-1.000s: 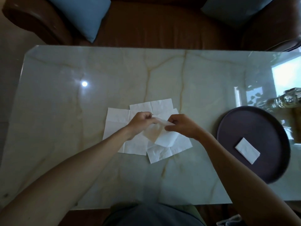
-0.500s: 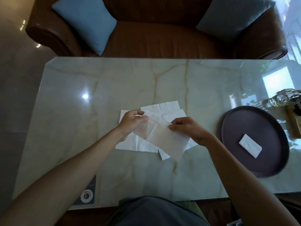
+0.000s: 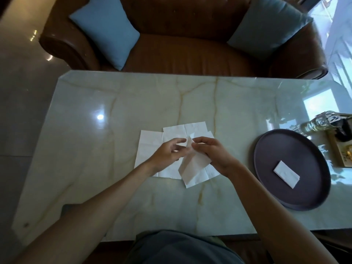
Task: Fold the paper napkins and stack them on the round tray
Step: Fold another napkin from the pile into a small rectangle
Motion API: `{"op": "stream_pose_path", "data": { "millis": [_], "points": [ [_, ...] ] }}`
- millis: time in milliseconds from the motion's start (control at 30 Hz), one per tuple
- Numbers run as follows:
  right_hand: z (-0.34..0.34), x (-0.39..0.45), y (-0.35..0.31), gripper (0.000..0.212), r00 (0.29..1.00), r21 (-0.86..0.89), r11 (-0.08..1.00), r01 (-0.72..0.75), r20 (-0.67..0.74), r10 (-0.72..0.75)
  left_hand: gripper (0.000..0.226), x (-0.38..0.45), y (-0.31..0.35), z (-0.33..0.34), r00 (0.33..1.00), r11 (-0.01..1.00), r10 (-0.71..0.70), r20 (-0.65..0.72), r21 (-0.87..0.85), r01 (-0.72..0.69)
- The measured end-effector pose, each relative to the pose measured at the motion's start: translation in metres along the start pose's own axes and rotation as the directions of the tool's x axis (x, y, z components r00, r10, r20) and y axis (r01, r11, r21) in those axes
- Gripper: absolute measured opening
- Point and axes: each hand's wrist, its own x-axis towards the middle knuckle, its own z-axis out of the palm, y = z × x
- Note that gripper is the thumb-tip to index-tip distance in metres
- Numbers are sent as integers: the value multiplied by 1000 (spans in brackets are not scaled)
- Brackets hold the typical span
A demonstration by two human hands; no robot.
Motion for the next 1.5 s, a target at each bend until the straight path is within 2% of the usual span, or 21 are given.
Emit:
{"op": "stream_pose_path", "data": {
  "millis": [100, 200, 333, 500, 600, 867, 1033, 1100, 1300, 1400, 1500],
  "points": [
    [-5, 1, -1, 22, 999, 9, 999, -48, -9, 48, 52, -4, -3, 8, 996, 999, 26, 81, -23, -24],
    [-11, 3, -3, 30, 997, -21, 997, -75, -19, 75, 38, -6, 0, 18, 995, 999, 46, 91, 8, -47],
    [-20, 4, -8, 40, 999, -110, 993, -36, 15, 38, 28, -4, -2, 26, 996, 997, 13, 85, 80, -20],
    [-24, 6, -13, 30, 997, -326, 943, 68, 56, -53, 21, -2, -3, 28, 999, 994, 20, 36, 107, -24],
    [-23, 7, -15, 29, 995, -378, 921, 100, 49, -88, 21, 0, -4, 27, 999, 988, 11, 42, 152, -17],
    [-27, 7, -13, 26, 989, -439, 887, 143, 34, -143, 24, 0, 2, 23, 995, 986, -9, 103, 168, -9],
    [-25, 8, -16, 23, 984, -457, 874, 168, 26, -175, 44, -1, 7, 25, 992, 995, -49, 116, 91, 39],
    [-24, 8, -16, 23, 984, -465, 869, 167, 24, -176, 46, 1, 5, 24, 995, 993, -33, 97, 112, 22],
    [-23, 10, -16, 21, 983, -601, 778, 182, 91, -160, 33, 4, 5, 18, 995, 974, 31, 95, 220, -52],
    [-22, 14, -18, 11, 988, -539, 828, 153, 106, -113, 23, 4, 4, 13, 997, 976, 15, 77, 215, -31],
    [-22, 17, -21, 9, 986, -509, 846, 161, 124, -114, 23, 2, 5, 9, 999, 981, 4, 35, 193, -10]
  ]
}}
